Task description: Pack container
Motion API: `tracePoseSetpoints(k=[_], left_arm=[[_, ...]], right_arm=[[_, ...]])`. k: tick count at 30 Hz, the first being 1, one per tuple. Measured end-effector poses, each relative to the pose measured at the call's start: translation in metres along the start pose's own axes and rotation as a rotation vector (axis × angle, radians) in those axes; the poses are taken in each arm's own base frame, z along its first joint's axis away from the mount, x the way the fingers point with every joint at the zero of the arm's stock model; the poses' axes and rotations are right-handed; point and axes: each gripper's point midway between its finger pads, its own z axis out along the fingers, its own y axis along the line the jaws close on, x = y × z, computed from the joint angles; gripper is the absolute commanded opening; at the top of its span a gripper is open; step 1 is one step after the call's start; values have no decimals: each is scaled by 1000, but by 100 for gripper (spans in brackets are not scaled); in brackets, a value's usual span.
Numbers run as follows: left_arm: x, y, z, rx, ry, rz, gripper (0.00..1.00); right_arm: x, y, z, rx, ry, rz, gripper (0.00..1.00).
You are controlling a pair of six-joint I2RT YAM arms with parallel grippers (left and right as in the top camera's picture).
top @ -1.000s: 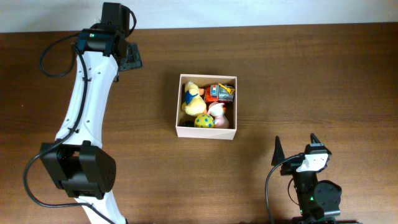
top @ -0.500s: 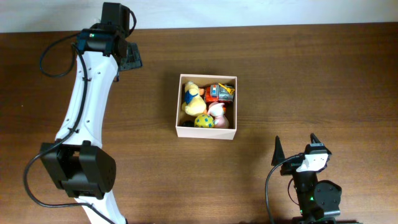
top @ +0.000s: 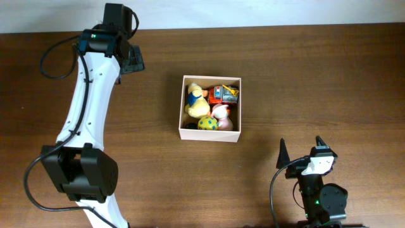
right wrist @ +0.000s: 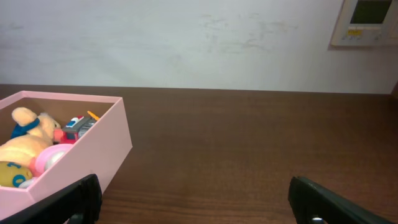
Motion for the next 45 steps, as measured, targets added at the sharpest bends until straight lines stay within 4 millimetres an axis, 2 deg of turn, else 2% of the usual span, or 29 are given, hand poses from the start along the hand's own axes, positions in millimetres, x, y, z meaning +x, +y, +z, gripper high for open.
tracePoseSetpoints(k=[4, 6, 8, 11, 14, 18, 22, 25, 29, 34, 39, 45], left_arm=[[-15, 10, 2, 3, -48, -46, 99], [-23, 25, -1, -5, -70, -82, 99], [-29, 44, -14, -9, -100, -122, 99], [-36, 78, -56, 1, -172, -190, 99], [-33, 110, -114, 15, -267, -248, 99], [-18, 146, -193, 44, -413, -318, 99], [3, 173, -246, 50, -520, -370, 99], [24, 181, -268, 64, -568, -383, 99], [59, 185, -270, 72, -603, -394, 99], [88, 183, -256, 92, -694, -423, 99], [113, 179, -230, 105, -752, -440, 99], [131, 167, -192, 125, -795, -445, 99]], right_arm=[[0, 0, 0, 0, 0, 0, 99], [0, 0, 0, 0, 0, 0, 99], [0, 0, 0, 0, 0, 0, 99], [0, 0, 0, 0, 0, 0, 99], [0, 0, 0, 0, 0, 0, 99], [0, 0, 0, 0, 0, 0, 99], [0, 0, 0, 0, 0, 0, 99], [0, 0, 0, 0, 0, 0, 99], [0, 0, 0, -1, 0, 0, 99], [0, 1, 0, -4, 1, 0, 99], [0, 1, 0, -5, 1, 0, 99], [0, 1, 0, -5, 1, 0, 99]])
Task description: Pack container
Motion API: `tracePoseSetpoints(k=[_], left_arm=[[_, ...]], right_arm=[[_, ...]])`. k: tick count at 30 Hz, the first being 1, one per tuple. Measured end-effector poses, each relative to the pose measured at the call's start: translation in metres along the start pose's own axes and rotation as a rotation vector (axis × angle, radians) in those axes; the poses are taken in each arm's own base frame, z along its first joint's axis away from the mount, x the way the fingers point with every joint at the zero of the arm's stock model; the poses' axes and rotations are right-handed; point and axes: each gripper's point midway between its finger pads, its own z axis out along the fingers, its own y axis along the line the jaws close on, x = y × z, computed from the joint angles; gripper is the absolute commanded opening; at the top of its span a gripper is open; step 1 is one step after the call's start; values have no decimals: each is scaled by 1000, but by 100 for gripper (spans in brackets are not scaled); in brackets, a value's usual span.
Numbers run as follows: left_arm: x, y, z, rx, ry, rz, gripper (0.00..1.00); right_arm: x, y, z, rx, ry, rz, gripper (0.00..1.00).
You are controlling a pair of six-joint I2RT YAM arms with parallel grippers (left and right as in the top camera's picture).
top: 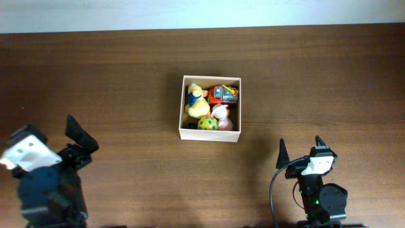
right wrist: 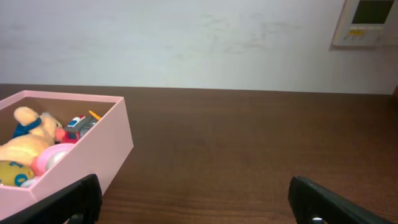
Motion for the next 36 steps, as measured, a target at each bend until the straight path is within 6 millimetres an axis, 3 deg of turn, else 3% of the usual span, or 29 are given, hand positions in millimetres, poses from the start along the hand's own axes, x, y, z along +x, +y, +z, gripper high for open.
tracePoseSetpoints(k=[11, 21, 36], left_arm=[[63, -5, 23, 63, 13, 13, 99], [74, -3, 14, 113, -76, -19, 99], [117, 8, 23, 135, -140, -48, 99]], right_arm=[[0, 0, 0, 0, 0, 0, 99], [0, 0, 0, 0, 0, 0, 99], [0, 0, 0, 0, 0, 1, 99]])
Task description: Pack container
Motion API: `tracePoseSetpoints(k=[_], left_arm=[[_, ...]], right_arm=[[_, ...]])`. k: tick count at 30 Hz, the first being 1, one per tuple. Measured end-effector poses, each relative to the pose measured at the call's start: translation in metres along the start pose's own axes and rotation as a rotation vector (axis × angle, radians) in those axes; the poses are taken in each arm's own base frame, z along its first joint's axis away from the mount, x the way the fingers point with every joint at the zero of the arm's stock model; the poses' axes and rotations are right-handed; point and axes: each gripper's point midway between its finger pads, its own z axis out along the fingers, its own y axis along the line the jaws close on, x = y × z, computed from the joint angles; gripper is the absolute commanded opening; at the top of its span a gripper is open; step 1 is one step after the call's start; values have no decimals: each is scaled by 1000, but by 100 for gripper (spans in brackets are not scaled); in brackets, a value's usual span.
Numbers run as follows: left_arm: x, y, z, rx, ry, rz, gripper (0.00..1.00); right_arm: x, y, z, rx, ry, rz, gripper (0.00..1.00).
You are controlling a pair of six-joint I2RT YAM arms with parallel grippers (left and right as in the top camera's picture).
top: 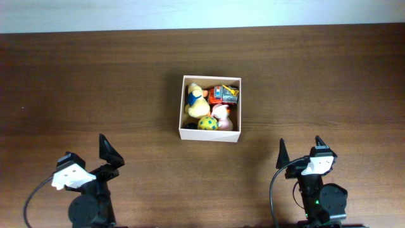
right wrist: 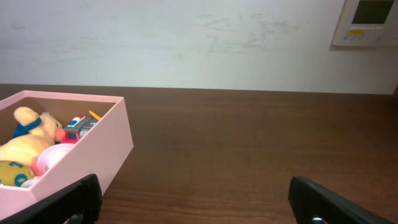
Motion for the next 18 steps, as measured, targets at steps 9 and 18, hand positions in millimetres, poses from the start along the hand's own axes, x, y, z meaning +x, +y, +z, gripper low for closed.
tracePoseSetpoints(k=[9, 18], left_arm=[[21, 5, 5, 6, -19, -6, 99], [31, 8, 6, 20, -61, -21, 99]], right_arm=[[0, 0, 0, 0, 0, 0, 99], [0, 0, 0, 0, 0, 0, 99]])
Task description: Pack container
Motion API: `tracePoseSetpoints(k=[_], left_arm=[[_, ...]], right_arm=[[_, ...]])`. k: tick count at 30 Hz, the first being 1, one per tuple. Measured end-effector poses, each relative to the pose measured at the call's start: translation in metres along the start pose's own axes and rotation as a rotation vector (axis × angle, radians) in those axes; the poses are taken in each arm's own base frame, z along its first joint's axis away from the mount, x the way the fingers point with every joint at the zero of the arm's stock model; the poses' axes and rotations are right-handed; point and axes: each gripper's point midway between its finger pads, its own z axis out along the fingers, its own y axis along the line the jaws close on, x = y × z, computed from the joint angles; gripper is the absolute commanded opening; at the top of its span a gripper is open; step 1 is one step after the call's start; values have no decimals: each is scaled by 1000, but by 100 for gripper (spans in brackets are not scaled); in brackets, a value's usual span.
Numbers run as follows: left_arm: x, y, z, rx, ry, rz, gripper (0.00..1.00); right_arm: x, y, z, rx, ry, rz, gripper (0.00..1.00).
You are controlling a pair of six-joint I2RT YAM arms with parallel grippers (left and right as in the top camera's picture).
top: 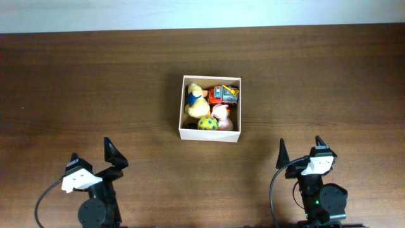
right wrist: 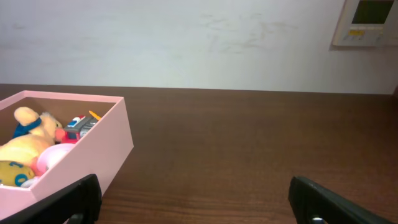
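The pink open box (top: 209, 135) stands mid-table, holding a yellow plush (top: 195, 101), a red toy car (top: 223, 94), a pink-white toy (top: 221, 113) and a spotted yellow ball (top: 207, 123). My left gripper (top: 92, 152) is folded back at the front left, open and empty. At the front right my right gripper (top: 300, 147) points at the far wall, also open and empty. The right wrist view has the box (right wrist: 87, 158) to the left of the gripper (right wrist: 193, 202), well apart from its fingers (right wrist: 78, 199).
The brown wooden table (top: 316, 76) runs back to a white wall. A wall panel (right wrist: 367, 22) hangs at the upper right of the right wrist view. No loose objects show on the table outside the box.
My left arm has shifted slightly to the right and nearer the front edge. The box, its contents and the right arm are unchanged.
My left arm first reached to the far left back of the table, away from the box. Then it was pulled back to the front left corner, then further right along the front edge, where it now rests. The box and right arm stayed put.
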Motion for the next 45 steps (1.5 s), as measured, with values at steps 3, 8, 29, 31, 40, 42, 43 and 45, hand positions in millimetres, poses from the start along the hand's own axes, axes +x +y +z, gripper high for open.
tracePoseSetpoints(k=[3, 8, 29, 31, 40, 42, 43, 45], left_arm=[[4, 1, 1, -2, 6, 2, 99], [11, 2, 2, 0, 18, 5, 99], [35, -22, -1, 150, 119, 15, 99], [35, -23, -1, 158, 122, 17, 99], [38, -29, -3, 198, 134, 49, 99], [40, -34, -4, 232, 140, 94, 99], [41, -37, -5, 250, 143, 118, 99], [43, -42, -6, 287, 144, 177, 99]], right_arm=[[0, 0, 0, 0, 0, 0, 99], [0, 0, 0, 0, 0, 0, 99], [0, 0, 0, 0, 0, 0, 99], [0, 0, 0, 0, 0, 0, 99], [0, 0, 0, 0, 0, 0, 99], [0, 0, 0, 0, 0, 0, 99], [0, 0, 0, 0, 0, 0, 99], [0, 0, 0, 0, 0, 0, 99]])
